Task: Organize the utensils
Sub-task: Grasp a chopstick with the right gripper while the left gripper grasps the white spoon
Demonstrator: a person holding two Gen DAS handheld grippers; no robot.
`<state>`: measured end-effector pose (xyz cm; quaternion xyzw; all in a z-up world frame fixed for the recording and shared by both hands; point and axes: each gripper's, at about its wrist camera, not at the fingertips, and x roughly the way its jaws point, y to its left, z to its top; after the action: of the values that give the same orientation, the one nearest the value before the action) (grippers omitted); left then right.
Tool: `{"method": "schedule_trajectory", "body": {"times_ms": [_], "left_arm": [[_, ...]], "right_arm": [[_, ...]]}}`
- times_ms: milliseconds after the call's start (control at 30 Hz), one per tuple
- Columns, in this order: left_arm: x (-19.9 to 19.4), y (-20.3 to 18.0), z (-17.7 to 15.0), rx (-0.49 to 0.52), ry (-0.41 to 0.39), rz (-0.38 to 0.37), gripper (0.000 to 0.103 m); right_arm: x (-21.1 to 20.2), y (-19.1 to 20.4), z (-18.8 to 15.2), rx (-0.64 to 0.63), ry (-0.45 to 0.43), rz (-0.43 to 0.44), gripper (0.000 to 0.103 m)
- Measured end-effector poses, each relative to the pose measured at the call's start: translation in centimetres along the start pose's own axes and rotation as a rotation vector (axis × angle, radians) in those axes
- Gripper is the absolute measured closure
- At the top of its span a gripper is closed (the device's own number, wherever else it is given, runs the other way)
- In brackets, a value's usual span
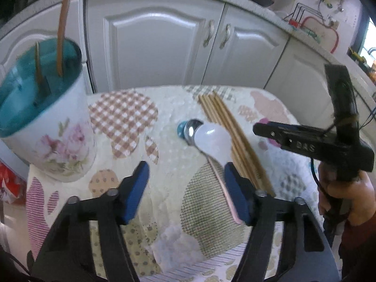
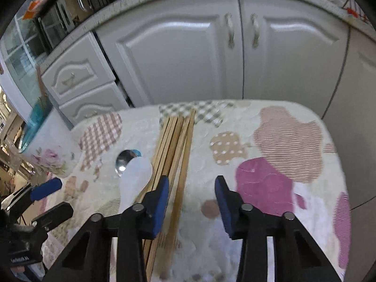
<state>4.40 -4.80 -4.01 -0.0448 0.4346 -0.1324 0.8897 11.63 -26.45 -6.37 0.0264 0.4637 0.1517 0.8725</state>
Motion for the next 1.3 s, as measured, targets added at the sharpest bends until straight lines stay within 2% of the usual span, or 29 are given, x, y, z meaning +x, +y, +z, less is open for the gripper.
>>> {"method": "schedule_trajectory", "body": {"times_ms": [100,167,300,333,400,533,767,900,967,1033,1067,1100,1300], "left_arm": [[1.5,0.2,0.0,-0.010,0.030,-0.010,0.049],[2.2,0.2,0.2,-0.013,0.029,-0.008,0.049],[4.1,0.5,0.9,-0.033,0.041,0.014,0.052],[4.5,0.6,1.0,-0.040,0.048,0.015,0.053],[5.4,0.8,1.2,-0.058,0.065,0.002,0.062],[5.3,0.5,1.3,-0.065,0.049,-0.028,0.063],[5.2,-1.5,1.6,-0.038,0.077,-0.140,0.062],[6.0,-3.1,1.4,0.000,0.107,-0.149,0.062],[6.5,-3.9,1.3,0.027,0.107,-0.123,0.062],[6.5,-4.1,1.2,0.045,0.101,-0.105,0.069],[6.4,-3.8,1.2,0.040,0.100,-0.107,0.081],[6.4,-3.4,1.3,0.030,0.108,-0.113,0.085],[3.9,-0.2,-0.2,0.014,0.123,-0.126,0.086]], "right_arm": [[2.3,-0.1,0.6,0.014,0.033,0.003,0.075],[3.6,-0.2,0.9,0.014,0.057,0.007,0.078],[3.8,-0.3,1.1,-0.001,0.055,-0.020,0.091],[3.6,-0.6,1.1,-0.006,0.055,-0.040,0.091],[3.4,-1.4,0.8,-0.003,0.063,-0.067,0.095],[2.8,-2.9,0.4,0.037,0.065,-0.043,0.095],[2.5,-3.3,0.2,0.073,0.067,0.009,0.095],[2.4,-3.4,0.0,0.082,0.075,0.024,0.095],[2.3,-3.3,0.0,0.078,0.077,0.031,0.095],[2.3,-3.1,-0.2,0.060,0.072,0.029,0.095],[2.3,-3.0,-0.3,0.051,0.069,0.028,0.095],[2.4,-2.8,-0.3,0.045,0.065,0.029,0.095],[1.1,-2.6,-1.1,0.053,0.071,0.097,0.097]]}}
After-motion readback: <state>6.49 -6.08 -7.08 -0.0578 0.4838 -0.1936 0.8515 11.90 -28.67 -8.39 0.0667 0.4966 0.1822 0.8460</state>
